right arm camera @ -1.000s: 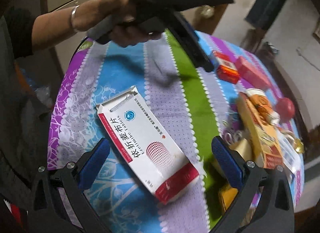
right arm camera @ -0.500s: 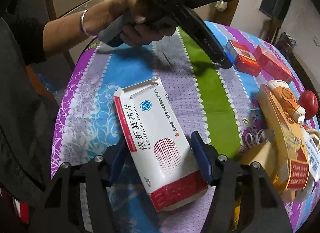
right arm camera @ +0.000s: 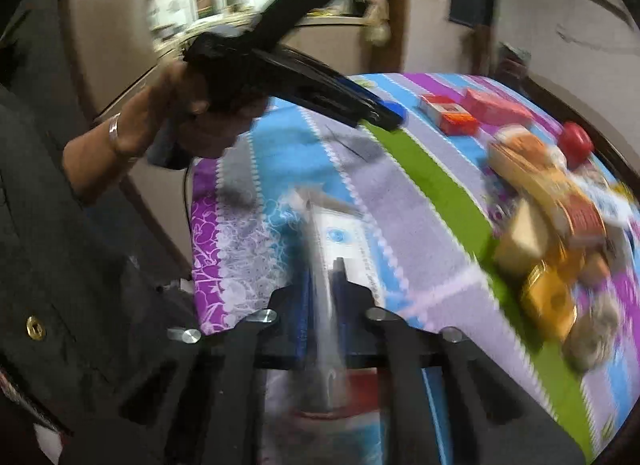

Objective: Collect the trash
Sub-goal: 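Grasp the blue bottle cap with left tool while right tool grasps the white medicine box, then carry the cap and white box with both tools over the green bin, then open both tools to drop the cap and white box into the bin, then move both open tools back over the table toward the remaining items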

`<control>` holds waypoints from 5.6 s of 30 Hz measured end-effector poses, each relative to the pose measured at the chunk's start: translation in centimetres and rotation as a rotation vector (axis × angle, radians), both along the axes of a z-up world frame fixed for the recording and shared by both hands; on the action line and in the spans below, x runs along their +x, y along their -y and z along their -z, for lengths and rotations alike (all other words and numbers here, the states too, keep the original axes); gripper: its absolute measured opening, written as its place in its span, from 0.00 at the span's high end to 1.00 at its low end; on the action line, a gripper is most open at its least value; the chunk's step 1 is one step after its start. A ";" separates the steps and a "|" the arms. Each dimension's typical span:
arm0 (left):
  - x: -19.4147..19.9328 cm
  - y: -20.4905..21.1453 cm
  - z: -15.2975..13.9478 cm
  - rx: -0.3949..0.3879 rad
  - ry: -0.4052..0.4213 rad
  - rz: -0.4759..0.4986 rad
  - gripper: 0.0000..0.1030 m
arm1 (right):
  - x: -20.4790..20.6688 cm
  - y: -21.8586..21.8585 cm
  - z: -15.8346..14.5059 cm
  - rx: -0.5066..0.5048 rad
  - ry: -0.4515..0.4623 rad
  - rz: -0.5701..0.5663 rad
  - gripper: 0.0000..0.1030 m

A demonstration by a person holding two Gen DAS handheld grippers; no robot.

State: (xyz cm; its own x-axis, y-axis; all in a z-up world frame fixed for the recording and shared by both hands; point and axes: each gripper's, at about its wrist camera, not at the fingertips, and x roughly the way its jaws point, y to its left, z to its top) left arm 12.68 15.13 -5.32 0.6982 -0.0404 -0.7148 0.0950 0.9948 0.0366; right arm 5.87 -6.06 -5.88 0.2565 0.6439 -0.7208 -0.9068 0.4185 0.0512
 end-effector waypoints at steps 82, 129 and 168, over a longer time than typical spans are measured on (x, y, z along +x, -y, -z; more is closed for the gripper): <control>7.0 64.0 -0.7 0.013 -0.096 0.929 0.31 | 1.4 48.0 -3.7 0.144 -0.037 1.429 0.74; -2.5 29.4 -5.9 -0.054 0.357 0.351 0.18 | -6.5 25.8 -5.2 0.258 0.811 1.245 0.14; 12.3 -5.8 2.6 -0.049 -0.389 -0.160 0.26 | -5.2 17.6 -0.8 0.169 0.602 1.027 0.08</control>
State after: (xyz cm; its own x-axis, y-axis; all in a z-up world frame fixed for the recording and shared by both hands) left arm 24.95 20.91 -7.94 0.3771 0.0063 -0.9262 -0.0632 0.9978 -0.0190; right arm 0.70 -23.69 -5.04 0.9717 0.0171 -0.2357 -0.0518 0.9885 -0.1421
